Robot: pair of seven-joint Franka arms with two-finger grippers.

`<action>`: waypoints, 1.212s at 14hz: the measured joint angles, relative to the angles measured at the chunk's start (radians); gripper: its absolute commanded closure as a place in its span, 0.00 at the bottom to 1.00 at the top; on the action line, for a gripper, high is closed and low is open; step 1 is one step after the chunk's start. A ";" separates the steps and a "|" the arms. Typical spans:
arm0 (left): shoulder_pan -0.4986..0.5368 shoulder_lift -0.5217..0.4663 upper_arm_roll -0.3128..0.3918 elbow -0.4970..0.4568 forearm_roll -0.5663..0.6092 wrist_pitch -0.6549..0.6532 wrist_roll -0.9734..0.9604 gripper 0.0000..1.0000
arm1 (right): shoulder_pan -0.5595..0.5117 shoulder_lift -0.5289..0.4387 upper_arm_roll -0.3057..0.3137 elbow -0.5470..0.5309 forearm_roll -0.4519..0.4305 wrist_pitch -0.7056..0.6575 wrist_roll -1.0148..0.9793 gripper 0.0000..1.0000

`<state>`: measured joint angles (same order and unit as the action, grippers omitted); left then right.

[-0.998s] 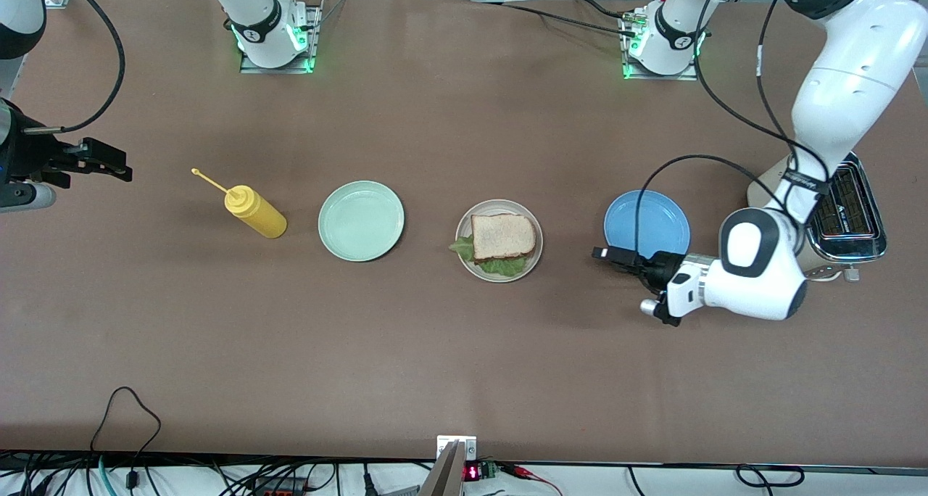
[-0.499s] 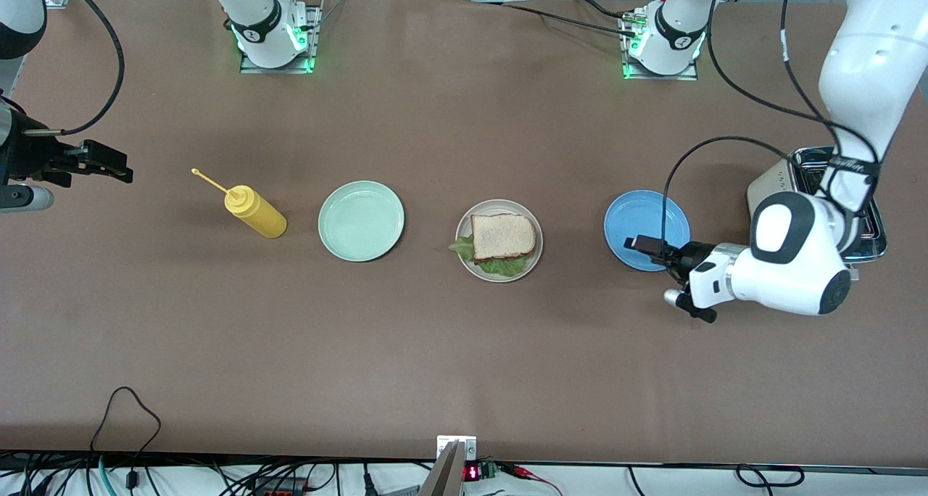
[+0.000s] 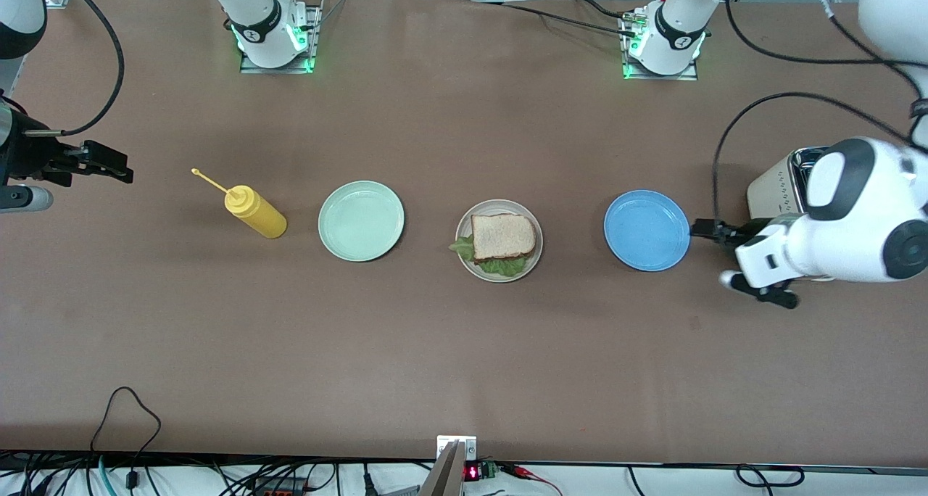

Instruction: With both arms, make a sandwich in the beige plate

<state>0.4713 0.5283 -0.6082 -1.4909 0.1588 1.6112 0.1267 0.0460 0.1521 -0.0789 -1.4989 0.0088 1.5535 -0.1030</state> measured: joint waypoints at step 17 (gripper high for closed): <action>-0.400 -0.357 0.551 0.094 -0.105 -0.069 -0.069 0.00 | -0.003 0.000 -0.002 0.000 0.000 -0.002 0.000 0.00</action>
<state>0.0708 0.1714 -0.0576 -1.3964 0.0541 1.5419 0.0575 0.0433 0.1519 -0.0807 -1.4989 0.0088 1.5519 -0.1027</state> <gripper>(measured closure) 0.000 0.000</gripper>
